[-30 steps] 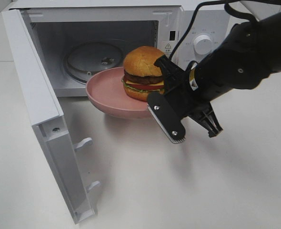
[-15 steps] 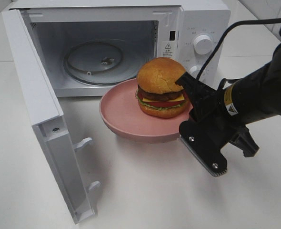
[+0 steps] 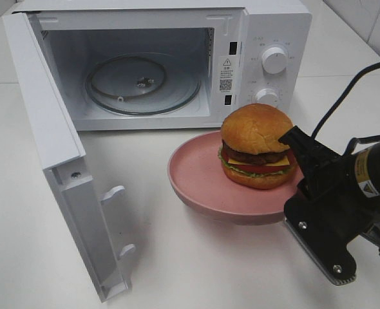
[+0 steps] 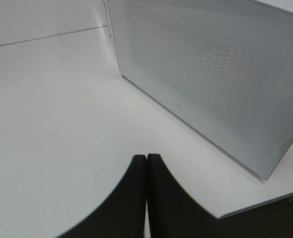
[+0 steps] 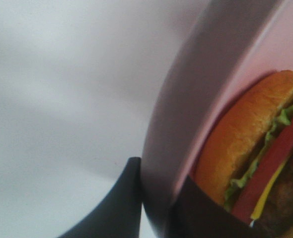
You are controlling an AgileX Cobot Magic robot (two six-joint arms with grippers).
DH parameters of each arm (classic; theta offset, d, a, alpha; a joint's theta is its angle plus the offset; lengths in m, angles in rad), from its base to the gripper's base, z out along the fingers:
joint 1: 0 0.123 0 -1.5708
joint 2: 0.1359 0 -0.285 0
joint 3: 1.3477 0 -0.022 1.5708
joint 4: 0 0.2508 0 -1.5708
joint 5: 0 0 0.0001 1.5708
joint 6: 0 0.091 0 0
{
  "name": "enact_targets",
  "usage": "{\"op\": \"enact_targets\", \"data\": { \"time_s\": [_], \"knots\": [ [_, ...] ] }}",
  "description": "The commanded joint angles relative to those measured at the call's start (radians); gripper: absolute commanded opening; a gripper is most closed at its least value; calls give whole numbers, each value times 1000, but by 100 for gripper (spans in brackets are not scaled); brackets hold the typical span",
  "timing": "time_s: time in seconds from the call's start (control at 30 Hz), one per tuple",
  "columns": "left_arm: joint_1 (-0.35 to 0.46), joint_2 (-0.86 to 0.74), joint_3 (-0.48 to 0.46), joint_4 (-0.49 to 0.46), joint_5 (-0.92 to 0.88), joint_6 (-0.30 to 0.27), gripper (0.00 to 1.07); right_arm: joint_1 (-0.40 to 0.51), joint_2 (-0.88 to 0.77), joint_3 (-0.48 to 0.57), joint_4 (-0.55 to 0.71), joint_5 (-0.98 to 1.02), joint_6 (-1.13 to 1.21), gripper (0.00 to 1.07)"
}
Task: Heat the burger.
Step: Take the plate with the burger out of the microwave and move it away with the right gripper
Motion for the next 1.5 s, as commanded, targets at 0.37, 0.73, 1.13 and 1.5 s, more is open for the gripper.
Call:
{"op": "enact_targets", "data": {
  "time_s": [0.37, 0.73, 1.13, 1.5],
  "knots": [
    [1, -20, 0, 1, -13, -6, 0, -5, -46, 66, -455, 118, 690, 0],
    [1, -20, 0, 1, -13, -6, 0, -145, -45, 93, -514, 146, 891, 0],
    [1, -20, 0, 1, -13, -6, 0, -191, 105, 108, -507, 190, 907, 0],
    [1, -20, 0, 1, -13, -6, 0, -191, 164, 86, -504, 185, 1012, 8]
  ]
}}
